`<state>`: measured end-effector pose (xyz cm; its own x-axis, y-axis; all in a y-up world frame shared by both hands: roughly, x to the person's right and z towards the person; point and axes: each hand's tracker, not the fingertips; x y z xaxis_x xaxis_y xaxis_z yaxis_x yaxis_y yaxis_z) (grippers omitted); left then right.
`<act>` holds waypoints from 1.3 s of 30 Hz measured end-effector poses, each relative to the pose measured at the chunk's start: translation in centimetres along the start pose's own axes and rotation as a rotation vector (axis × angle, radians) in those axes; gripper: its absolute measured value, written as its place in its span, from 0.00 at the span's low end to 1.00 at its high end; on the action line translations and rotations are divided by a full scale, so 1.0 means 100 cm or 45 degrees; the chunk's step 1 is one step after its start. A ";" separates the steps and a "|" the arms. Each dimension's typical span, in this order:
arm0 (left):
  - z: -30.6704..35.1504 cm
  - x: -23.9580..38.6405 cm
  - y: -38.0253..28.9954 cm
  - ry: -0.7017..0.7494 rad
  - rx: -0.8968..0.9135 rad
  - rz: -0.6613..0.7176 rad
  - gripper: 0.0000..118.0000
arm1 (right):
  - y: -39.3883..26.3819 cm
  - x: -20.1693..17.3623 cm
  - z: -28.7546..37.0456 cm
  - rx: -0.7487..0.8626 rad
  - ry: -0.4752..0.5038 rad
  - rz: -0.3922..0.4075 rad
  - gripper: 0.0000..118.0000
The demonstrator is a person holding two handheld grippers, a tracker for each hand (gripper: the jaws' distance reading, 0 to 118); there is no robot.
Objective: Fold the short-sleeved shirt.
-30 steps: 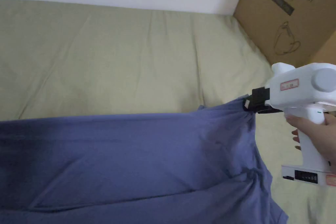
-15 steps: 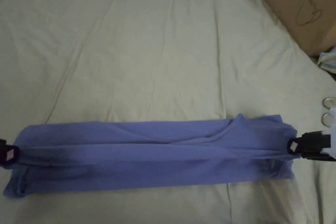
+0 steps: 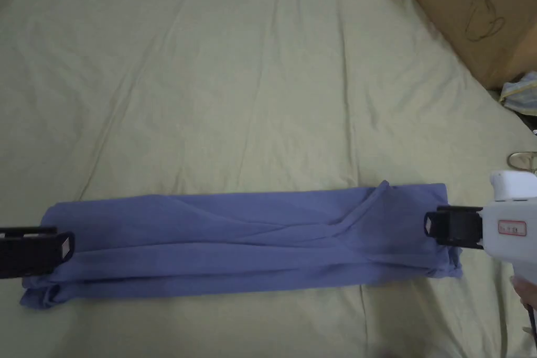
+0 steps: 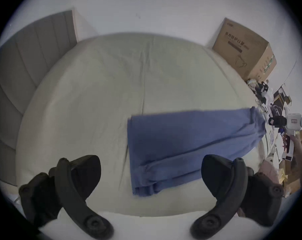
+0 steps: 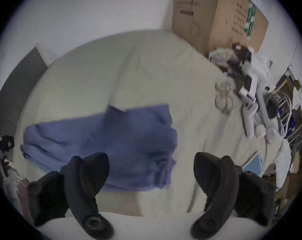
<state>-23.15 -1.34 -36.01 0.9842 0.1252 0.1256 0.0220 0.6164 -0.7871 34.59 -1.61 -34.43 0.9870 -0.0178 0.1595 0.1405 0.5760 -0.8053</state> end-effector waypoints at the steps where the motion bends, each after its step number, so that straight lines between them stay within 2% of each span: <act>1: 0.007 0.009 0.004 0.014 0.049 -0.003 0.99 | 0.004 -0.010 0.008 0.047 0.002 -0.029 0.89; 4: 0.022 0.039 0.017 0.069 0.158 -0.009 0.99 | 0.015 -0.039 0.027 0.172 0.030 -0.141 0.89; 6: 0.026 0.059 0.024 0.119 0.200 -0.029 0.98 | 0.019 -0.061 0.034 0.185 0.082 -0.153 0.88; 7: 0.026 0.067 0.025 0.152 0.213 -0.032 0.95 | 0.021 -0.069 0.033 0.173 0.074 -0.139 0.88; 8: 0.026 0.075 0.026 0.172 0.227 -0.023 0.87 | 0.021 -0.080 0.032 0.170 0.074 -0.121 0.86; 9: 0.026 0.083 0.026 0.156 0.232 -0.016 0.69 | 0.021 -0.090 0.032 0.179 0.082 -0.078 0.76; 10: 0.020 0.084 0.026 0.156 0.237 -0.016 0.30 | 0.021 -0.098 0.031 0.191 0.099 -0.020 0.45; 11: 0.016 0.089 0.026 0.148 0.222 -0.010 0.03 | 0.021 -0.107 0.026 0.192 0.089 0.040 0.13; 12: 0.010 0.096 0.024 0.154 0.178 -0.011 0.01 | 0.020 -0.116 0.023 0.189 0.035 0.082 0.01; 13: 0.008 0.101 0.021 0.161 0.182 -0.008 0.00 | 0.019 -0.122 0.020 0.193 0.012 0.103 0.01; 16: 0.002 0.113 0.014 0.194 0.210 -0.058 0.00 | 0.015 -0.137 0.014 0.195 0.044 0.070 0.01; 20: 0.006 0.118 0.014 0.297 0.255 -0.106 0.00 | 0.016 -0.152 0.010 0.187 -0.019 0.093 0.01; 22: 0.012 0.109 0.016 0.279 0.274 -0.082 0.00 | 0.016 -0.154 0.007 0.190 -0.037 0.089 0.01; 25: 0.012 0.055 0.018 0.059 0.226 0.104 0.00 | 0.015 -0.157 0.002 0.149 0.007 0.073 0.01; 28: 0.007 -0.018 0.017 -0.221 0.165 0.339 0.00 | 0.011 -0.163 0.000 0.117 0.023 0.109 0.01; 30: -0.003 -0.071 0.009 -0.574 0.139 0.572 0.00 | 0.008 -0.168 -0.004 0.123 -0.025 0.144 0.01; 31: -0.009 -0.091 0.003 -0.679 0.135 0.657 0.03 | 0.008 -0.170 -0.006 0.120 -0.025 0.147 0.01; 32: -0.018 -0.112 -0.006 -0.805 0.135 0.756 0.12 | 0.009 -0.170 -0.010 0.104 -0.015 0.149 0.01; 33: -0.024 -0.125 -0.012 -0.829 0.135 0.806 0.33 | 0.008 -0.171 -0.014 0.077 0.004 0.141 0.01; 34: -0.028 -0.130 -0.014 -0.832 0.120 0.846 0.79 | 0.008 -0.172 -0.016 0.063 0.013 0.133 0.01; 35: -0.038 -0.138 -0.018 -0.816 0.087 0.850 1.00 | 0.007 -0.174 -0.016 0.057 0.019 0.133 0.01; 36: -0.045 -0.145 -0.022 -0.818 0.067 0.851 0.97 | 0.006 -0.176 -0.018 0.054 0.018 0.138 0.01; 37: -0.050 -0.151 -0.025 -0.826 0.210 0.917 0.99 | 0.005 -0.177 -0.019 0.049 0.017 0.152 0.01; 39: -0.069 -0.145 -0.033 -0.846 0.092 0.934 1.00 | 0.004 -0.178 -0.020 0.028 0.034 0.174 0.01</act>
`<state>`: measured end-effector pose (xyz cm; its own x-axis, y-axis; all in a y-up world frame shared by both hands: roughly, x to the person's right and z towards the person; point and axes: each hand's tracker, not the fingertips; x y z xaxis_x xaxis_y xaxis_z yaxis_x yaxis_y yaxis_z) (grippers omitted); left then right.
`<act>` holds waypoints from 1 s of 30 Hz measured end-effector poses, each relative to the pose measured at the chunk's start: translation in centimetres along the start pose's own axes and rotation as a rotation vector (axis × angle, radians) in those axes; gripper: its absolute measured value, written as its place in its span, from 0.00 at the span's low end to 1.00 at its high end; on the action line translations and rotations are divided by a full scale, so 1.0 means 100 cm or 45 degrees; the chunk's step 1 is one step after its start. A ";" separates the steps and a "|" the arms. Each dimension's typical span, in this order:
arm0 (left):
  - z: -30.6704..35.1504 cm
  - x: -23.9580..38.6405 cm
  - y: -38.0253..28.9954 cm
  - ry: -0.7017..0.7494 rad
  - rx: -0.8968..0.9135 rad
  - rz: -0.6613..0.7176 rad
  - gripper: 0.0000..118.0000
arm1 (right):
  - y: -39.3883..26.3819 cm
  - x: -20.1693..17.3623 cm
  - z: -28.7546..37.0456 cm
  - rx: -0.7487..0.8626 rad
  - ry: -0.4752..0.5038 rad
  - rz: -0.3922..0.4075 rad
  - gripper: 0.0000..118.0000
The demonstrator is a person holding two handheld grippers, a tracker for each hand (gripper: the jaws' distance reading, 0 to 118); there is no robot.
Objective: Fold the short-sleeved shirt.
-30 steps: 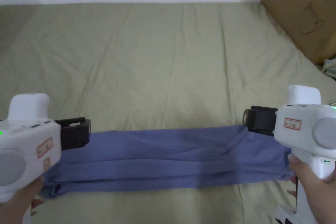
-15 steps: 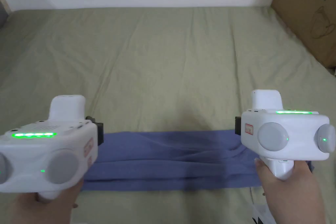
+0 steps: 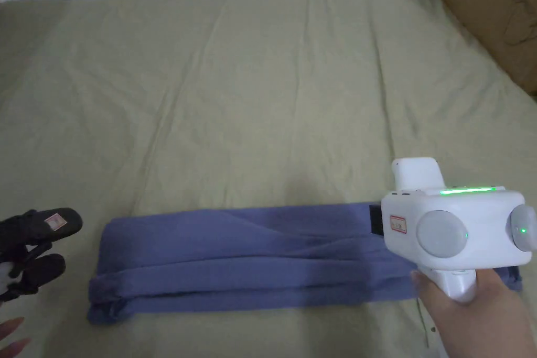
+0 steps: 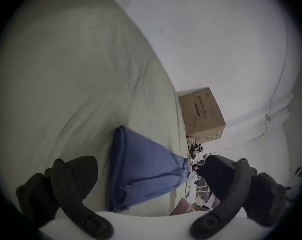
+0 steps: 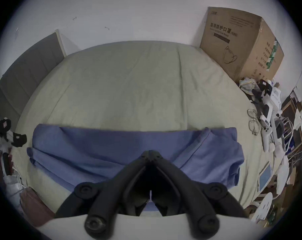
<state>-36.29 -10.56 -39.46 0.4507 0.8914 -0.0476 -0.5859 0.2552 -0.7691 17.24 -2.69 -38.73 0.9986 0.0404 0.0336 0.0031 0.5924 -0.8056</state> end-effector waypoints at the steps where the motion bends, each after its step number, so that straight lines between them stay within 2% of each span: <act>1: -0.006 -0.006 -0.002 0.010 -0.030 0.037 1.00 | 0.000 0.001 -0.001 -0.014 0.011 -0.003 0.01; 4: -0.035 -0.018 -0.009 -0.002 -0.157 0.056 1.00 | 0.001 0.007 -0.001 -0.041 0.016 -0.020 0.01; 5: -0.049 -0.023 -0.018 -0.073 -0.253 0.091 1.00 | 0.001 0.008 -0.001 -0.044 0.010 -0.016 0.01; 6: -0.060 -0.020 -0.024 -0.191 -0.278 0.094 1.00 | 0.001 0.010 -0.001 -0.046 -0.002 -0.007 0.01; 8: -0.072 -0.015 -0.021 -0.291 -0.300 0.049 1.00 | 0.003 0.013 0.000 -0.047 -0.011 -0.001 0.01; 10: -0.086 -0.018 -0.022 -0.278 -0.282 0.047 0.94 | 0.005 0.016 0.002 -0.046 -0.010 -0.009 0.01; 12: -0.084 -0.024 -0.021 -0.287 -0.221 0.058 0.84 | 0.006 0.017 0.003 -0.048 -0.005 -0.017 0.01; 13: -0.089 -0.028 -0.022 -0.172 -0.174 0.049 0.40 | 0.005 0.017 0.004 -0.048 -0.003 -0.017 0.01; 14: -0.097 -0.034 -0.026 0.087 -0.174 0.001 0.06 | 0.005 0.016 0.004 -0.047 -0.001 -0.012 0.01; 15: -0.090 -0.045 -0.028 0.056 -0.190 0.018 0.07 | 0.005 0.016 0.004 -0.048 0.004 -0.006 0.01; 16: -0.086 -0.034 -0.026 -0.113 -0.119 0.057 0.06 | 0.005 0.015 0.004 -0.051 0.009 -0.003 0.01; 19: -0.084 -0.006 -0.032 0.087 -0.128 -0.087 0.06 | 0.005 0.014 0.002 -0.063 0.037 -0.009 0.01; 21: -0.072 0.025 -0.034 0.278 -0.106 -0.223 0.06 | 0.005 0.013 0.002 -0.063 0.053 -0.013 0.01; 23: -0.050 0.055 -0.042 0.390 -0.032 -0.385 0.06 | 0.005 0.012 0.003 -0.053 0.072 -0.018 0.01; 25: -0.035 0.081 -0.049 0.597 0.056 -0.570 0.06 | 0.005 0.011 0.005 -0.048 0.092 -0.020 0.01; 27: -0.024 0.093 -0.053 0.954 0.132 -0.715 0.06 | 0.002 0.010 0.008 -0.043 0.106 -0.016 0.01; 28: -0.022 0.097 -0.055 1.061 0.146 -0.764 0.06 | 0.002 0.009 0.008 -0.041 0.116 -0.014 0.01; 29: -0.020 0.101 -0.056 1.135 0.157 -0.807 0.06 | 0.000 0.009 0.009 -0.041 0.124 -0.014 0.01; 30: -0.021 0.105 -0.058 1.105 0.145 -0.824 0.06 | -0.001 0.009 0.010 -0.042 0.131 -0.015 0.01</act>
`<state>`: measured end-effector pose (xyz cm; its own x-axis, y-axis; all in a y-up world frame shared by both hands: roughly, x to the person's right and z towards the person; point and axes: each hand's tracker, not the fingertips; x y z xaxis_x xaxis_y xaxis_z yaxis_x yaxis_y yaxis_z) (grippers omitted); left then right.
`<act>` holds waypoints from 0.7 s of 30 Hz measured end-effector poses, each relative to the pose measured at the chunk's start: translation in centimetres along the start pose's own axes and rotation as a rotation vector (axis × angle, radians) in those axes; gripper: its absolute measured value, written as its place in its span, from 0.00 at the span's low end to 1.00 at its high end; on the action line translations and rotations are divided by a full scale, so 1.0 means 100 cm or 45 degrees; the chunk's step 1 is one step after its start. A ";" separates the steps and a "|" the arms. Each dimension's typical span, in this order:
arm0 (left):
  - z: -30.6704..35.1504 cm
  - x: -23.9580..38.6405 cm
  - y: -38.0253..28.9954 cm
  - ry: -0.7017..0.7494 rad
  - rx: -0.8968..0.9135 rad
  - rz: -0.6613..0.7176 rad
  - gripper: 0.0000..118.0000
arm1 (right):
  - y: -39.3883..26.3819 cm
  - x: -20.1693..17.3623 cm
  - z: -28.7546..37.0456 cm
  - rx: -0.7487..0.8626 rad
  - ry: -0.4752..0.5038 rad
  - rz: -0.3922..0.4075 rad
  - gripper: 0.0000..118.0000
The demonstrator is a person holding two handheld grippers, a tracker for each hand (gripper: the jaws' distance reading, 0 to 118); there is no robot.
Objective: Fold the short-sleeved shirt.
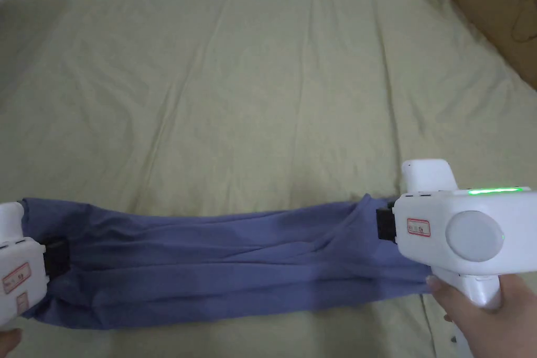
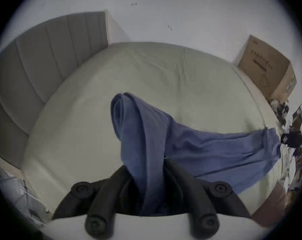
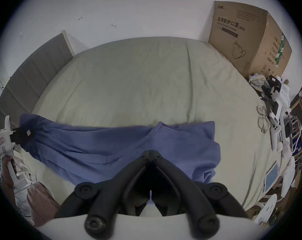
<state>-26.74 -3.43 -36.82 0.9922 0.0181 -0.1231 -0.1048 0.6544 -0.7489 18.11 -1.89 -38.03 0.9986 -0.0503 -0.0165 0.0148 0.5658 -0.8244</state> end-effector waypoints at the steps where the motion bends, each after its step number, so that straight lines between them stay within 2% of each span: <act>1: 0.003 0.006 0.001 -0.065 -0.002 0.014 0.06 | -0.001 0.000 0.001 0.002 0.007 -0.004 0.01; 6: 0.022 0.078 0.020 -0.351 0.054 -0.032 0.06 | -0.003 0.008 0.008 0.023 0.070 -0.093 0.01; 8: 0.016 0.113 0.026 -0.460 -0.019 -0.053 0.06 | -0.004 0.009 0.010 0.031 0.059 -0.086 0.01; 12: -0.013 0.189 0.014 -0.564 -0.186 -0.142 0.10 | -0.006 0.015 0.012 0.038 0.047 -0.075 0.01; 13: -0.023 0.202 0.010 -0.583 -0.220 -0.143 0.24 | -0.006 0.017 0.012 0.040 0.046 -0.081 0.01; 15: -0.037 0.224 -0.001 -0.638 -0.328 -0.140 0.73 | -0.008 0.021 0.011 0.038 0.043 -0.092 0.01; 16: -0.040 0.234 -0.006 -0.653 -0.364 -0.150 0.93 | -0.009 0.023 0.011 0.034 0.044 -0.097 0.01; 21: -0.027 0.233 -0.009 -0.834 -0.306 -0.084 0.93 | -0.013 0.030 0.008 0.026 0.051 -0.119 0.01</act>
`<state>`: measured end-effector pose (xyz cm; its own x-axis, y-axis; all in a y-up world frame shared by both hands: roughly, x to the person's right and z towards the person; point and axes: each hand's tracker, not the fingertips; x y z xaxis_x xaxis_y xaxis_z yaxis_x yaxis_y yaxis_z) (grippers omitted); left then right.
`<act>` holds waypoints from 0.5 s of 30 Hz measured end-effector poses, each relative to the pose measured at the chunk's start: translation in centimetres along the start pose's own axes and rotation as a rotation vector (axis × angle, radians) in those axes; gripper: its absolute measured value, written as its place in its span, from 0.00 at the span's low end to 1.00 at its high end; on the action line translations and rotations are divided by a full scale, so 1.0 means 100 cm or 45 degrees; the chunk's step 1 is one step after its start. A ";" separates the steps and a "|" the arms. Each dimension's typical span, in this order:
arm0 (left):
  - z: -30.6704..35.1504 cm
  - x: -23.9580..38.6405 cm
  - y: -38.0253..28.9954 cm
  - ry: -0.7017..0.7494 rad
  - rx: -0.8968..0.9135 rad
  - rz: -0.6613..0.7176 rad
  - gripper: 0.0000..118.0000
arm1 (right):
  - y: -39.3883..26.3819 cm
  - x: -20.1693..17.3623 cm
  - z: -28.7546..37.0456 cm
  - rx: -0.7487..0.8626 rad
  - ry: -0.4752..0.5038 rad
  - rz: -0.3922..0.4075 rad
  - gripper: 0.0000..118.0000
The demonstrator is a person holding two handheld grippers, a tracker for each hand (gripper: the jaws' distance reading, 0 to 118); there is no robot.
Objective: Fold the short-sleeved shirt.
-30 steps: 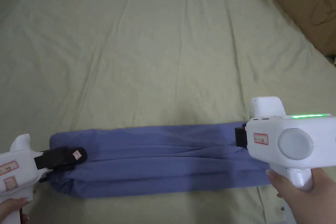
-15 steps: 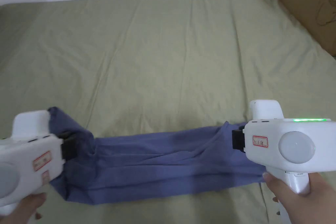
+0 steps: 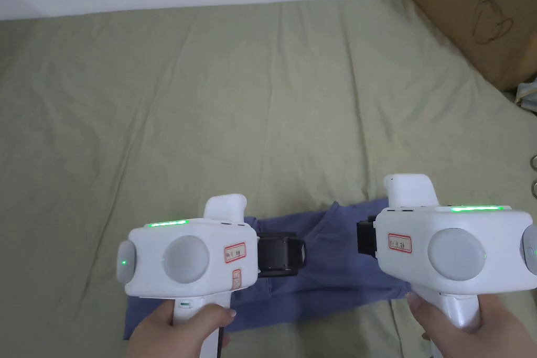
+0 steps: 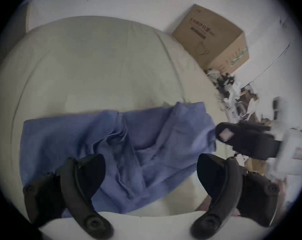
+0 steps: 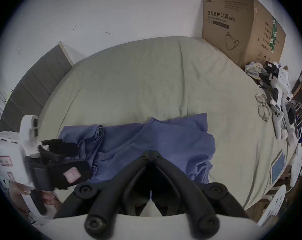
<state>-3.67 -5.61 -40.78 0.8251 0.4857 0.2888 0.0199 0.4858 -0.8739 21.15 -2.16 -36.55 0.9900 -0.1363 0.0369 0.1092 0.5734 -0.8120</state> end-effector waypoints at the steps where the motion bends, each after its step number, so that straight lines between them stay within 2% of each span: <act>1: 0.008 -0.003 0.000 -0.013 0.031 0.002 0.93 | 0.000 0.001 0.000 -0.001 0.001 -0.004 0.01; 3: 0.032 -0.011 0.002 0.055 0.128 -0.025 0.90 | -0.001 0.004 -0.002 -0.003 0.005 -0.013 0.01; 4: 0.043 -0.013 0.003 0.108 0.172 -0.040 0.76 | -0.001 0.005 -0.002 -0.004 0.006 -0.017 0.01; 5: 0.053 -0.018 0.004 0.170 0.219 -0.054 0.53 | -0.001 0.006 -0.002 -0.004 0.007 -0.022 0.01; 6: 0.059 -0.024 0.005 0.262 0.221 -0.062 0.20 | -0.001 0.007 -0.003 -0.003 0.008 -0.025 0.01; 7: 0.060 -0.028 0.005 0.323 0.209 -0.075 0.00 | -0.001 0.008 -0.003 -0.002 0.009 -0.027 0.01; 9: 0.059 -0.034 0.005 0.417 0.165 -0.105 0.00 | -0.001 0.009 -0.003 -0.001 0.009 -0.029 0.01; 12: 0.042 -0.040 0.001 0.371 0.075 -0.091 0.00 | -0.001 0.011 -0.004 -0.001 0.011 -0.038 0.01; 15: 0.007 -0.041 -0.008 0.376 -0.108 -0.064 0.00 | -0.002 0.012 -0.004 -0.007 0.011 -0.038 0.01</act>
<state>-7.52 -7.46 -40.98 0.9500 0.2244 0.2171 0.1015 0.4357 -0.8944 22.31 -2.80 -36.60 0.9855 -0.1599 0.0564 0.1382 0.5647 -0.8137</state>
